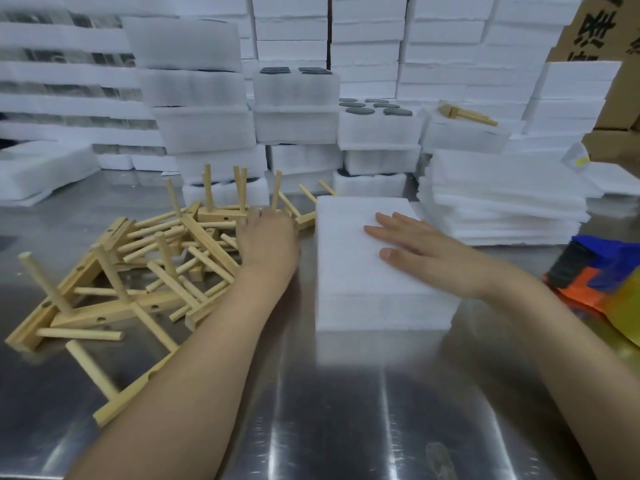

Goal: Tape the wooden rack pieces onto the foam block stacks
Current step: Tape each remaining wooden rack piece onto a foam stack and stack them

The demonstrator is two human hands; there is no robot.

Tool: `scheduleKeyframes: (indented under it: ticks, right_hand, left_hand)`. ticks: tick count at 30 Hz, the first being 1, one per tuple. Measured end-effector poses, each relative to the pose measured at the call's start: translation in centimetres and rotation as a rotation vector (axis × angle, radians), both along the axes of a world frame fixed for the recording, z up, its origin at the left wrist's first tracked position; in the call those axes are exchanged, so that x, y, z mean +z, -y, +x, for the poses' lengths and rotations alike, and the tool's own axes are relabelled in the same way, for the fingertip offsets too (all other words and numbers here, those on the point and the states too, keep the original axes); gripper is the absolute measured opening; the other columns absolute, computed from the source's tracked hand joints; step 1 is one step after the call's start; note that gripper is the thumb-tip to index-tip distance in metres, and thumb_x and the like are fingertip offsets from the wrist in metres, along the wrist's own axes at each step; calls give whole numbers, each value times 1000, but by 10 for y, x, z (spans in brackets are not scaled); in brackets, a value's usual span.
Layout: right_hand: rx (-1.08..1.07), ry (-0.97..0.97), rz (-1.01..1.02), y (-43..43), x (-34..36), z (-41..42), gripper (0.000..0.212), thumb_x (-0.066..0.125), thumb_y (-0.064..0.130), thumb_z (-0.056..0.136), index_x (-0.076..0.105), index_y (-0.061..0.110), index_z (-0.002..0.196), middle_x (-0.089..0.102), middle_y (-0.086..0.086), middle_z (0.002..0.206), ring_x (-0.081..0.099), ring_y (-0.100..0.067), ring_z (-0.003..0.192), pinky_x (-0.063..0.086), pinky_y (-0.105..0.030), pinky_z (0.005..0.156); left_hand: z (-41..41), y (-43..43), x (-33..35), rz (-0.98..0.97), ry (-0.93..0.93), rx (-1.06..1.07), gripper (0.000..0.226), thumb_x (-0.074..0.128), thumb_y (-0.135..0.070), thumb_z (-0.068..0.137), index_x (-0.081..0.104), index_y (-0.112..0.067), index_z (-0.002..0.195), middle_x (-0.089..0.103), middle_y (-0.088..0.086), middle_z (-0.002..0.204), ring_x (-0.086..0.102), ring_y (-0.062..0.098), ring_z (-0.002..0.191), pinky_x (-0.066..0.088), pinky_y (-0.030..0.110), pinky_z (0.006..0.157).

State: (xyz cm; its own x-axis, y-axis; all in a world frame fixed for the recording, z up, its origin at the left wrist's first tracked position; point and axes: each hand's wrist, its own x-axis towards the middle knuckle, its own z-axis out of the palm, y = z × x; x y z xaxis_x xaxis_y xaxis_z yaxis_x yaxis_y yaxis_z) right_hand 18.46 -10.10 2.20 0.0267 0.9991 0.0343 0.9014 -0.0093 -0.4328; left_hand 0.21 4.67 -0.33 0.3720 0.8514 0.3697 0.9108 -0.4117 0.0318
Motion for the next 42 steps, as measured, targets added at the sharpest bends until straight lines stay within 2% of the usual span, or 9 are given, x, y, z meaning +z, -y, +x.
scheduleKeyframes:
  ticks: [6, 16, 21, 23, 26, 32, 35, 39, 42]
  right_hand:
    - [-9, -22, -6, 1, 1, -1, 46, 38, 46, 99, 29, 48, 144, 10, 24, 157, -2, 6, 143, -5, -20, 116]
    - [-6, -60, -16, 2, 3, -3, 46, 39, 44, 100, 30, 47, 145, 11, 25, 156, -2, 7, 143, -7, -19, 115]
    - [-80, -163, -25, 2, 2, -1, 69, 46, 50, 94, 8, 39, 151, 15, 29, 153, 5, 0, 145, 5, -25, 118]
    - [-79, -236, -18, 2, 2, -1, 79, 51, 51, 92, -3, 42, 148, 19, 30, 152, 10, 3, 144, 12, -29, 119]
    - [-78, -253, 7, 1, 1, 0, 77, 54, 53, 88, 0, 53, 143, 19, 20, 156, 12, -2, 145, 15, -35, 120]
    - [-58, -158, 92, 3, 4, -4, 49, 41, 81, 71, 17, 72, 113, 31, 17, 145, 36, -12, 133, 31, -34, 110]
    - [-55, -152, 172, 1, 3, -5, 32, 41, 73, 79, 31, 59, 106, 38, 16, 133, 50, -22, 117, 40, -32, 99]
    - [23, -177, 214, 2, 1, -4, 7, 52, 40, 94, 52, 33, 92, 32, 24, 139, 16, 26, 130, 35, -8, 86]
    - [2, -221, 205, 2, 1, -2, 8, 55, 24, 93, 54, 21, 86, 33, 12, 144, 37, 5, 129, 37, -22, 94]
  left_hand:
    - [9, -3, -14, -80, -7, 26, 26, 45, -6, 95, 55, -7, 119, 58, 14, 119, 51, 31, 113, 41, 38, 83]
    - [0, 20, 31, 252, 953, -293, 39, 37, -20, 104, 46, -4, 139, 55, 9, 108, 52, 20, 100, 45, 32, 85]
    - [9, 39, 53, -510, 1597, -462, 43, 51, -20, 99, 43, -3, 138, 62, 9, 101, 71, 15, 88, 55, 21, 60]
    - [9, 38, 51, -692, 1463, -349, 42, 47, -21, 99, 44, -1, 135, 66, 12, 94, 72, 19, 81, 52, 23, 51]
    - [-1, 37, 45, -387, 972, -220, 38, 40, -27, 96, 66, 1, 95, 70, 11, 77, 69, 25, 73, 52, 35, 58]
    - [-2, 37, 55, -698, 1010, -244, 36, 43, -28, 96, 62, -10, 71, 68, -4, 53, 43, 4, 30, 31, 12, 35]
    - [-2, 44, 54, -716, 821, -352, 39, 48, -29, 91, 62, -14, 59, 71, -3, 60, 44, 5, 35, 32, 11, 35]
    - [-4, 45, 49, -676, 579, -350, 42, 50, -39, 92, 69, -10, 69, 64, -4, 51, 48, 8, 37, 38, 14, 42]
    - [-4, 32, 37, -405, 623, -222, 43, 45, -33, 95, 65, 1, 79, 56, 7, 58, 57, 25, 59, 46, 35, 58]
